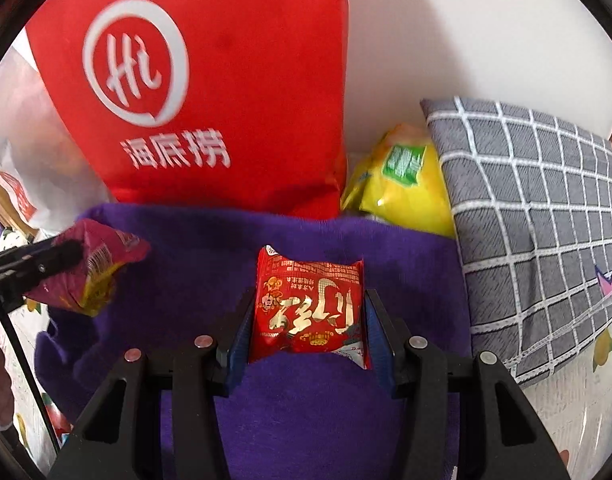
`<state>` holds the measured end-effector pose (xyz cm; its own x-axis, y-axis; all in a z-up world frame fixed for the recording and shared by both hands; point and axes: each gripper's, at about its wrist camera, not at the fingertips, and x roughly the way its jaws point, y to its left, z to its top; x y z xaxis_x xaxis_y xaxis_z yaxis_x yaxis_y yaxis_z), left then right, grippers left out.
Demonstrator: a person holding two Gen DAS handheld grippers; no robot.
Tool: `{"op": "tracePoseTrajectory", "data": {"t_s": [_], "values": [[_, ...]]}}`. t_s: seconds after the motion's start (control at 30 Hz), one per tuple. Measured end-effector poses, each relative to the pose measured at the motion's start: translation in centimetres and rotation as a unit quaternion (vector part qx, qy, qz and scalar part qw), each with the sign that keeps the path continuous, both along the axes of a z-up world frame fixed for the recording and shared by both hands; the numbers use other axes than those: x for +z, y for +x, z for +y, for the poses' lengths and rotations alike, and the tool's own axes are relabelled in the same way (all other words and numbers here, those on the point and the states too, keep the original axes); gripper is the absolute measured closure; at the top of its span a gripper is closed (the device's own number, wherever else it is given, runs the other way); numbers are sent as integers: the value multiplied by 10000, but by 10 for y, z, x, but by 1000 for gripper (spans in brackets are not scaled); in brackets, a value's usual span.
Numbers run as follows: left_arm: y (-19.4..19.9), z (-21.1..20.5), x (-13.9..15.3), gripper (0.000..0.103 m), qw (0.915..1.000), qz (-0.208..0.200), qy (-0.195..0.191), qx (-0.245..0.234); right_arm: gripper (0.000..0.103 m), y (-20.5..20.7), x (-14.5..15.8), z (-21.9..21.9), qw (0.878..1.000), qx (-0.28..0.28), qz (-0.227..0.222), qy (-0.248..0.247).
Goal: Organize snacks
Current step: 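Carry the red packet and pink candy with both grippers onto the purple towel, then open both grippers to drop the candies on the purple towel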
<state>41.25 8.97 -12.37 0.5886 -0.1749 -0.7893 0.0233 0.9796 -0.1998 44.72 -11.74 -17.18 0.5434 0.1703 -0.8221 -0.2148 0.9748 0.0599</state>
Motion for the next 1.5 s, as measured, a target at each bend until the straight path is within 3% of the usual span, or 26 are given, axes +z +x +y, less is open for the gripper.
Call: {"op": "tracePoseTrajectory", "data": {"t_s": [0.27, 0.7, 0.83, 0.97, 1.03, 1.1, 1.5], "values": [[2, -4, -2, 67, 9996, 2, -244, -156, 52, 6, -9, -5, 9998, -17, 202, -92], [5, -24, -8, 67, 9993, 32, -163, -340, 51, 19, -27, 2, 9989, -60, 437, -153], [5, -26, -9, 67, 9992, 37, -153, -368, 48, 18, -30, 6, 9990, -45, 403, -183], [4, -29, -7, 66, 9989, 3, -150, -436, 38, 7, -22, 6, 9991, 66, 365, -216], [3, -29, -5, 57, 9986, -1, -213, -478, 34, 3, -15, 5, 9993, 70, 311, -213], [3, -30, -2, 28, 9988, -54, -200, -445, 27, 2, -7, 6, 9995, 111, 243, -145], [-9, -42, 15, 26, 9979, -409, 254, -431, 25, -17, 28, 5, 9995, -124, -279, 106]]}}
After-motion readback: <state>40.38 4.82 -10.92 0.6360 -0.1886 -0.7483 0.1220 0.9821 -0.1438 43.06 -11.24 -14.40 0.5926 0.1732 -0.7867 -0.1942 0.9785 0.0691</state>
